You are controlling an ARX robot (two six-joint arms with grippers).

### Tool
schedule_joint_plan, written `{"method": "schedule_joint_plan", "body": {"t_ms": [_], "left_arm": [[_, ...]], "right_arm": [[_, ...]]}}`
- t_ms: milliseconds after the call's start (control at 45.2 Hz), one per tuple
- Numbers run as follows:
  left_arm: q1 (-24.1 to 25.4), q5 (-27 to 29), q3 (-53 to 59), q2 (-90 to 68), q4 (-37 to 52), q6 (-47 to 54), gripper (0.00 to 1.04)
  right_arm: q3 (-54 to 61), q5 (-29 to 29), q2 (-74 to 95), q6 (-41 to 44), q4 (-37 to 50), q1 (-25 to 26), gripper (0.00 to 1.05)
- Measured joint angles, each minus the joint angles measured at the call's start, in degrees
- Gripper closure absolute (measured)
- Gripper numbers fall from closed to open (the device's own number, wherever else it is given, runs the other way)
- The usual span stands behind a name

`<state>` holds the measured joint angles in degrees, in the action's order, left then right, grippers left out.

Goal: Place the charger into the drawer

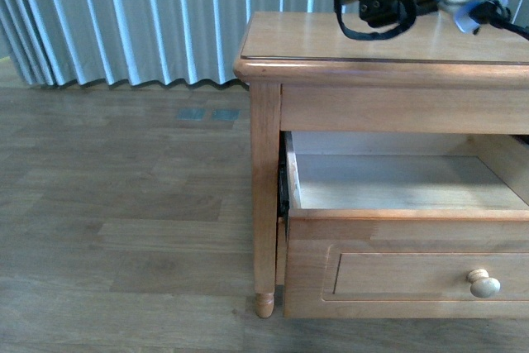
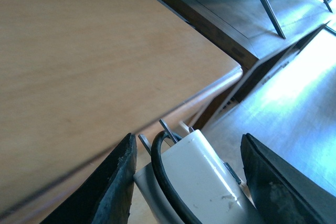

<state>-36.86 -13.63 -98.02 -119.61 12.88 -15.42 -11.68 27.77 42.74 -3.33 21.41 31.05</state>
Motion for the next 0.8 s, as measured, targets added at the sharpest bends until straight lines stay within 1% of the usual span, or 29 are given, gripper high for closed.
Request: {"method": "schedule_joint_plan", "body": {"t_ms": [177,288,797], "left_arm": [[-2.3,-0.9,1.4,-0.1,0.3,0.2,0.48],[-2.9,-1.0,1.6,-0.9,0.2,0.3,0.48],[-2.8,-1.6,2.2,-8.2,-1.9,-1.0,0.49]], "right_arm": [[0.0,0.0,0.0,0.0,0.0,0.0,0.08],[0.0,0.0,0.0,0.0,0.0,0.0,0.08],[0.0,0.0,0.0,0.0,0.0,0.0,0.08]]}}
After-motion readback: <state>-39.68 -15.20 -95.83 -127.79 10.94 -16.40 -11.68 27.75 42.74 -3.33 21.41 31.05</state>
